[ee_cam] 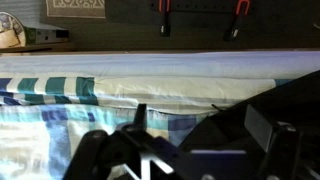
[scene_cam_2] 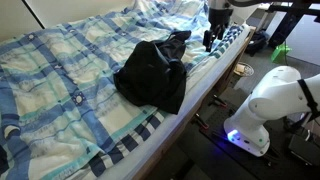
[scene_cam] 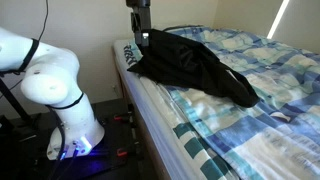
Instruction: Spread the black jacket
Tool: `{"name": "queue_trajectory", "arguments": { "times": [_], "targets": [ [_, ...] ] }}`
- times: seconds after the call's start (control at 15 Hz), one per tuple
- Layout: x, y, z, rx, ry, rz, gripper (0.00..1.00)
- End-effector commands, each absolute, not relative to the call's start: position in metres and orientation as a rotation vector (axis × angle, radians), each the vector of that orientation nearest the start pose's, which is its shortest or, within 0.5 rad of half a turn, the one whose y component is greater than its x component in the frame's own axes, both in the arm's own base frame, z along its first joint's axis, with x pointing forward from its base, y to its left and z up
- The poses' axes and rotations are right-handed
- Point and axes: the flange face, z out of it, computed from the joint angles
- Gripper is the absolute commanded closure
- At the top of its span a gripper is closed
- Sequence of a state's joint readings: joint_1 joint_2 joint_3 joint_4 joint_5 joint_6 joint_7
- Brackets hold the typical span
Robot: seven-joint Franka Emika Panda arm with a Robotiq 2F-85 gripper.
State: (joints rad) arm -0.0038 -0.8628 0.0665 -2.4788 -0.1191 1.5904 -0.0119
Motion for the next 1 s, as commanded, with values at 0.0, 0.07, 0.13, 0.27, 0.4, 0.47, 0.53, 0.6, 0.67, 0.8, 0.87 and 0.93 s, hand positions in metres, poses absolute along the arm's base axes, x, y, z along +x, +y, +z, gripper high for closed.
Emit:
{"name": "queue_trajectory", "arguments": {
  "times": [0.0,0.07,0.13,0.27,0.4,0.47,0.53,0.6,0.67,0.8,0.87,0.93],
  "targets": [
    [0.286,0.01,0.558,-3.31,-0.09,0.042,0.0],
    [0.286,0.01,0.558,-3.31,-0.09,0.042,0.0],
    [0.286,0.01,0.558,-3.31,-0.09,0.042,0.0],
    [0.286,0.01,0.558,-3.31,-0.09,0.042,0.0],
    [0.286,0.01,0.558,-3.31,-0.09,0.042,0.0],
    [0.288,0.013,0.557,-3.307,-0.115,0.043,0.0],
    [0.291,0.019,0.556,-3.296,-0.147,0.035,0.0],
    [0.292,0.024,0.555,-3.295,-0.173,0.032,0.0],
    [0.294,0.032,0.554,-3.286,-0.211,0.026,0.0],
    [0.296,0.046,0.554,-3.281,-0.28,0.016,0.0],
    [0.298,0.054,0.553,-3.281,-0.325,0.012,0.0],
    [0.299,0.061,0.552,-3.278,-0.37,0.005,0.0]
  ]
}}
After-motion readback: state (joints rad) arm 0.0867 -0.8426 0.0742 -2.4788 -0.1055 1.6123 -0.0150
